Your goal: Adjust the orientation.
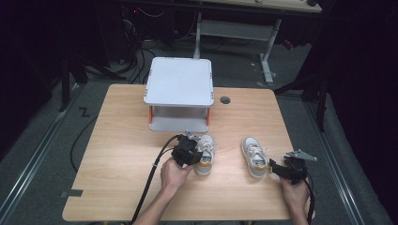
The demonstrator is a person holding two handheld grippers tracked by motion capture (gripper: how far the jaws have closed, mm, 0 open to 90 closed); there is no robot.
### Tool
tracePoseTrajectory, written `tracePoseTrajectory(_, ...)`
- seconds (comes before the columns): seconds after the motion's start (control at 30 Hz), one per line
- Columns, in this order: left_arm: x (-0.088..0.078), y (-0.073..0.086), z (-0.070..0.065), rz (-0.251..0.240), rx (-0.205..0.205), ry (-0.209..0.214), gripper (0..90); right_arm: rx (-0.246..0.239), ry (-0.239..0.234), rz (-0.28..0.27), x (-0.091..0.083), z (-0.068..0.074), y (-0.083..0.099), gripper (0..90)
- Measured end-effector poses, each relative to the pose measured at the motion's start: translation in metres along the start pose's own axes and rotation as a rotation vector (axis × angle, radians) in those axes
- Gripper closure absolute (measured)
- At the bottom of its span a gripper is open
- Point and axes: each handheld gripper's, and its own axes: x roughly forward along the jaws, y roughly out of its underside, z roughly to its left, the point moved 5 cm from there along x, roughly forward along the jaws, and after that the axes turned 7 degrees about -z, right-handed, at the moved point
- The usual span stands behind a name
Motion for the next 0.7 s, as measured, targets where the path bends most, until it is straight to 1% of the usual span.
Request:
tracePoseTrajectory(0.07, -0.002, -0.001, 0.001, -0.019, 0.001, -0.010, 63.4, -0.002, 0.000, 0.000, 0.000, 0.000, 0.000, 33.3)
tracePoseTrajectory(0.1, -0.002, -0.001, 0.001, -0.019, 0.001, -0.010, 61.0, -0.001, 0.000, 0.000, 0.000, 0.000, 0.000, 33.3)
tracePoseTrajectory(0.13, -0.006, -0.002, 0.001, -0.043, -0.001, -0.006, 57.6, -0.001, 0.000, 0.000, 0.000, 0.000, 0.000, 33.3)
tracePoseTrajectory(0.17, -0.006, -0.002, 0.001, -0.043, -0.001, -0.006, 55.9, -0.001, 0.000, 0.000, 0.000, 0.000, 0.000, 33.3)
tracePoseTrajectory(0.2, -0.010, -0.002, 0.003, -0.066, 0.001, 0.002, 52.7, 0.000, 0.000, 0.000, 0.000, 0.000, 0.000, 33.3)
tracePoseTrajectory(0.27, -0.014, -0.002, 0.007, -0.090, -0.005, 0.004, 49.3, 0.000, -0.001, 0.000, 0.000, 0.000, 0.000, 33.3)
tracePoseTrajectory(0.3, -0.014, -0.002, 0.007, -0.090, -0.005, 0.004, 47.7, 0.000, -0.001, 0.000, 0.000, 0.000, 0.000, 33.3)
tracePoseTrajectory(0.33, -0.019, -0.002, 0.012, -0.111, -0.020, 0.008, 46.2, 0.000, -0.001, 0.000, 0.000, 0.000, 0.000, 33.3)
tracePoseTrajectory(0.37, -0.022, -0.002, 0.016, -0.123, -0.034, 0.010, 45.3, 0.000, 0.000, 0.000, 0.000, 0.000, 0.000, 33.3)
tracePoseTrajectory(0.43, -0.028, -0.001, 0.022, -0.146, -0.049, 0.006, 43.8, 0.000, 0.000, 0.000, 0.000, 0.000, 0.000, 33.3)
tracePoseTrajectory(0.67, -0.045, 0.001, 0.041, -0.185, -0.067, -0.017, 40.5, 0.000, -0.001, 0.000, 0.000, 0.000, 0.000, 33.3)
tracePoseTrajectory(0.7, -0.045, 0.001, 0.041, -0.185, -0.067, -0.017, 40.2, 0.000, -0.001, 0.000, 0.000, 0.000, 0.000, 33.3)
